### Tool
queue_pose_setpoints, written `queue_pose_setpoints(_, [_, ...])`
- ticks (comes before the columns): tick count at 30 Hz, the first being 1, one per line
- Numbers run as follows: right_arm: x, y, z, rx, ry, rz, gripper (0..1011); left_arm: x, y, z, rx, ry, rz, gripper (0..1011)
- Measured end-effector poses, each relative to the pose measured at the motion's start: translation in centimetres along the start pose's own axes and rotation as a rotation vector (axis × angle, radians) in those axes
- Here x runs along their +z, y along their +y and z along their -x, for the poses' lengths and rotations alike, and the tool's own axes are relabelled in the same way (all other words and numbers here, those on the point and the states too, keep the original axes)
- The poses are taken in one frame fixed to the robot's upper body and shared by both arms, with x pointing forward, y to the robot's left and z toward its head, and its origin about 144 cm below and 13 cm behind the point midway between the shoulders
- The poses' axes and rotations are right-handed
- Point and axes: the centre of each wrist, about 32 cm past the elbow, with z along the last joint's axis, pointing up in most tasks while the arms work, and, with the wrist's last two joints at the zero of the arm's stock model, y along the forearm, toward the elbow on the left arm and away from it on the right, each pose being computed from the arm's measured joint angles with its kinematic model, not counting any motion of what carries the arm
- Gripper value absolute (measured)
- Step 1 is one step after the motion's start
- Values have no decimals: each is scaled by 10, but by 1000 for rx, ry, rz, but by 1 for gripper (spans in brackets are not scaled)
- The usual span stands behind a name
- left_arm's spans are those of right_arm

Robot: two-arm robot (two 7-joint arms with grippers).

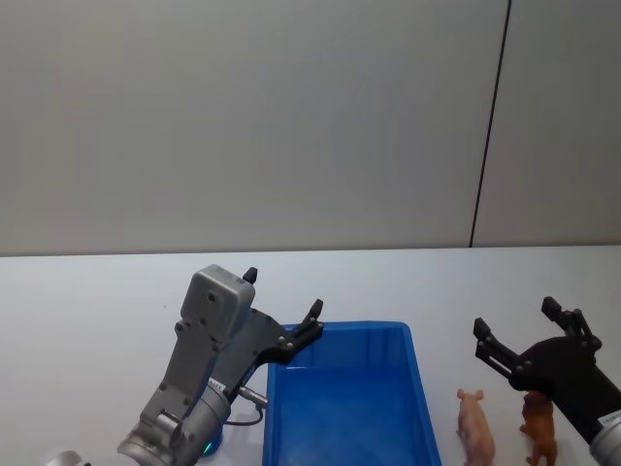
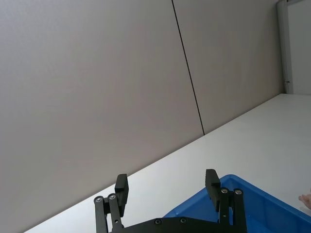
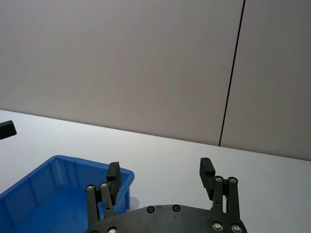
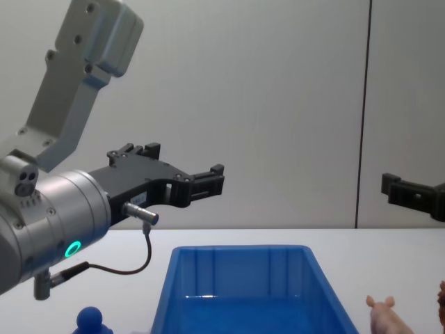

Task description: Pick up the two dolls from the table and place them into the box.

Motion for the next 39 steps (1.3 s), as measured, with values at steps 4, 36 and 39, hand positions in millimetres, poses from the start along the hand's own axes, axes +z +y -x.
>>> queue_pose_setpoints(4, [0,0,-1,-3,1,3,1001,0,0,0,0,0,0,1001])
queue_pose_setpoints(36, [-29,-26,-3,-151,20,284,1001,0,0,0,0,0,0,1001])
queue_pose_setpoints(39, [-32,-27,-1,-157,13,308,1001,0,0,0,0,0,0,1001])
